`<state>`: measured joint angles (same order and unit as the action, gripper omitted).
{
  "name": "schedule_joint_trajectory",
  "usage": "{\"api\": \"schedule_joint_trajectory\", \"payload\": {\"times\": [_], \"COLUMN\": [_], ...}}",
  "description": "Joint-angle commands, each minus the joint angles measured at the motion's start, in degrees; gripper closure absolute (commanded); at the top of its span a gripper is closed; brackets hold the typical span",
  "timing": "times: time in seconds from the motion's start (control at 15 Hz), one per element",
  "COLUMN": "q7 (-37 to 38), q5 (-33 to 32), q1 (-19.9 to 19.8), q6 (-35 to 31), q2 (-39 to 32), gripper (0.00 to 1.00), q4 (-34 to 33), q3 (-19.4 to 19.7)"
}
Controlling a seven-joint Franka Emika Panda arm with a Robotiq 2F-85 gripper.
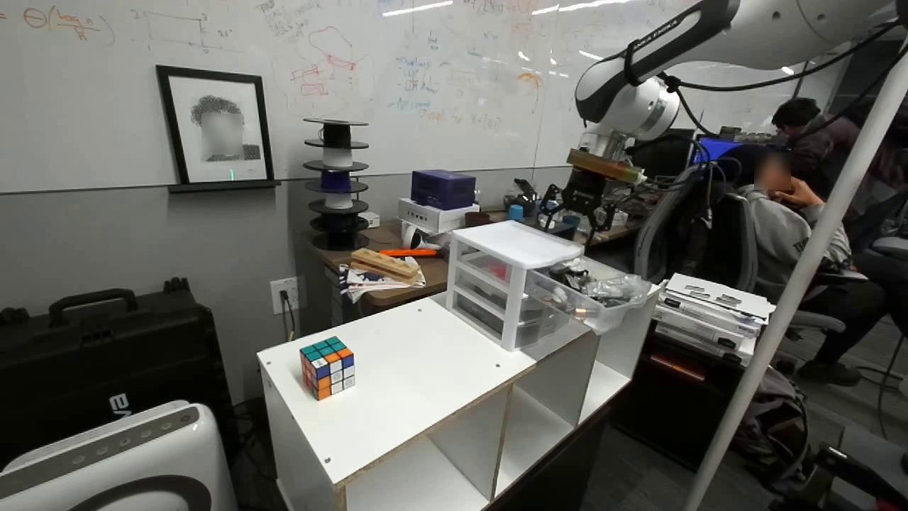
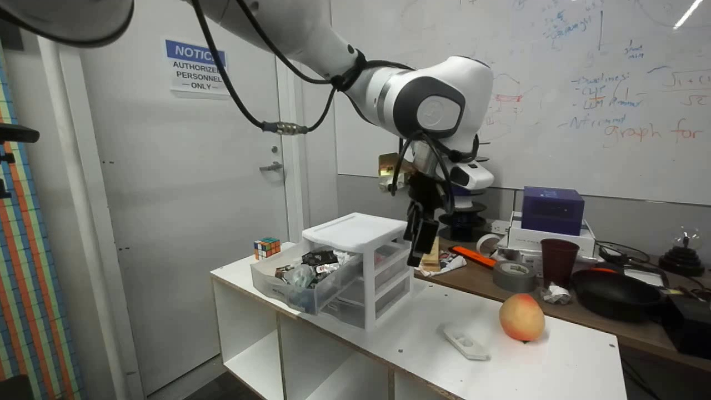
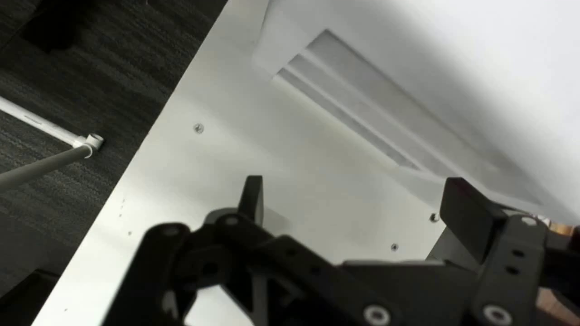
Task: Put the two white objects into the drawer then close the drawer.
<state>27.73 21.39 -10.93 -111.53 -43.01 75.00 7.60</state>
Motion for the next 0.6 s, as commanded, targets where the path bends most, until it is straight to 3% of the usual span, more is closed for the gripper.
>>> {"api": "schedule_joint_trajectory", "payload": {"times": [0.0,0.27,0.53], "q7": [-2.5,-12.4,-24.0], "q5": [-2.2,-8.3,-14.4], "q1": [-0.8,-2.1,-3.0], "q6": [11.6,20.5,25.0], "q2": [-4.6,-2.8,-2.8], "gripper": [0.0,0.0,0.0], "q4": [-11.0,-13.0,-13.8], "q3": [-2.0,-1.3,-1.2]}}
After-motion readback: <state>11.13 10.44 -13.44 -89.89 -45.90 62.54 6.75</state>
